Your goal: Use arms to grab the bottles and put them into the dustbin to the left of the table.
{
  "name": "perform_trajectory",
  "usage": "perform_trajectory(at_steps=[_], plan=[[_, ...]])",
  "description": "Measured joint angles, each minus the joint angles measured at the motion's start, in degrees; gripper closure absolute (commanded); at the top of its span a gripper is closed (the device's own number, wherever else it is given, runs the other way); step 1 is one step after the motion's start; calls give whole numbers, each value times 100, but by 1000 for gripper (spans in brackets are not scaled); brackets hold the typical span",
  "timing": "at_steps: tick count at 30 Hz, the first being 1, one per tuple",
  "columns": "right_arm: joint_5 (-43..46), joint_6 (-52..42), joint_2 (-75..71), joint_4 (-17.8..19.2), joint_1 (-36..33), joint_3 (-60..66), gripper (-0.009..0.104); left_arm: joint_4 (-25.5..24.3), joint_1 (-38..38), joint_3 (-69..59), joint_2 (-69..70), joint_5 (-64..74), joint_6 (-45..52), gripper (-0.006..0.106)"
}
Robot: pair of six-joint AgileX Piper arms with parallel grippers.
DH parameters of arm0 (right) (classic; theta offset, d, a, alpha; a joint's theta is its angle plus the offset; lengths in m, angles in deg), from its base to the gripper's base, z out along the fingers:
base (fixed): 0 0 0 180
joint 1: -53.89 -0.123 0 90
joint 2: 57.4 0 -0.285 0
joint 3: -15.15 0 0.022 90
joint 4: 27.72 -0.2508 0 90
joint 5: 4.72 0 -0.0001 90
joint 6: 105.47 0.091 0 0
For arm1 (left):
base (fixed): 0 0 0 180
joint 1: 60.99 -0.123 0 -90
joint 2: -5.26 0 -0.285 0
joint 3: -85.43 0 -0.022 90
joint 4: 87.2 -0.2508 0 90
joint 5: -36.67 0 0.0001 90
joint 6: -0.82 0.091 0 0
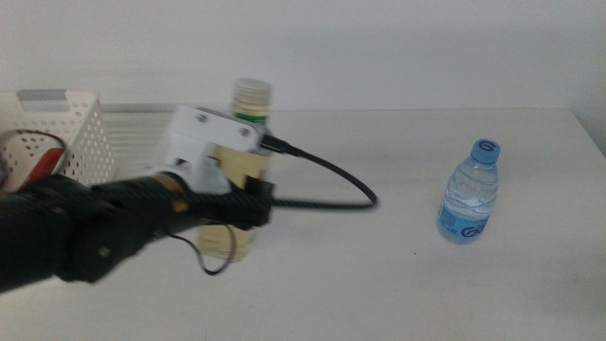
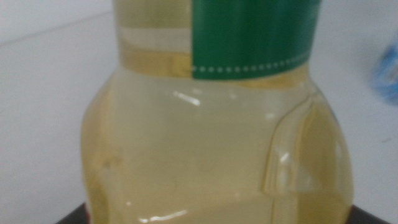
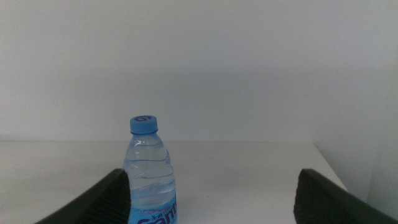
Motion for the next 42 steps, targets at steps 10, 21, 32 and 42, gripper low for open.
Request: perform_trajectory(at_steps=[10, 21, 32, 42], plan=[[0, 0, 0, 0, 0, 0, 24, -335, -930, 1127, 457, 2920, 84, 106], [0, 0, 0, 0, 0, 0, 24, 507, -2632, 2733, 352, 5007, 1543, 106], [0, 0, 0, 0, 0, 0, 24, 1057, -4186, 4208, -844, 6206, 2651, 106], [0, 0, 0, 0, 0, 0, 24, 1075, -4795, 4841, -1941, 6388, 2875, 106]])
